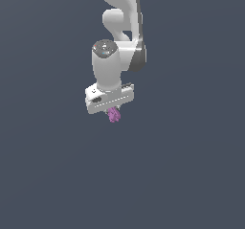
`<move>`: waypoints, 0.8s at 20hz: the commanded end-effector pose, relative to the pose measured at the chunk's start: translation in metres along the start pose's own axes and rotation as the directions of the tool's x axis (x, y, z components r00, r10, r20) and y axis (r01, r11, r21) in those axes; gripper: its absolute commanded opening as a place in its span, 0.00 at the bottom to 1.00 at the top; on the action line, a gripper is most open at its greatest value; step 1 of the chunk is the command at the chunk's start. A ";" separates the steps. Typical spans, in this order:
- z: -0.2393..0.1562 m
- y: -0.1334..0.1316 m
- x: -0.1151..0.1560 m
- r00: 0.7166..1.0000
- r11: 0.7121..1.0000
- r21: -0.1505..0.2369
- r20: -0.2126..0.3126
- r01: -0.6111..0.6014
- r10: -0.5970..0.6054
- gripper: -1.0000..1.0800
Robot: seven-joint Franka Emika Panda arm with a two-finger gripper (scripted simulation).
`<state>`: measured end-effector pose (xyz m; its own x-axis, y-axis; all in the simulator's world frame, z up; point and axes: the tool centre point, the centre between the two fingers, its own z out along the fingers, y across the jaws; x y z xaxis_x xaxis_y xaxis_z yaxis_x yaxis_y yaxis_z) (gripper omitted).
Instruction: Pick up the object and move it to a goal position.
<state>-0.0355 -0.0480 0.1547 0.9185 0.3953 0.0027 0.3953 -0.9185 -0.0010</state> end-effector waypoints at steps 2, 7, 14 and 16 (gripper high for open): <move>-0.025 0.033 0.002 1.000 1.000 0.000 0.001 0.001 -0.001 0.00; -0.051 0.070 0.005 1.000 1.000 0.000 0.002 0.000 0.000 0.00; -0.072 0.098 0.008 1.000 1.000 -0.001 0.003 0.000 0.000 0.00; -0.075 0.102 0.009 1.000 1.000 -0.001 0.003 0.000 0.000 0.00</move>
<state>0.0112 -0.1357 0.2266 0.9189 0.3945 0.0005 0.3945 -0.9189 0.0002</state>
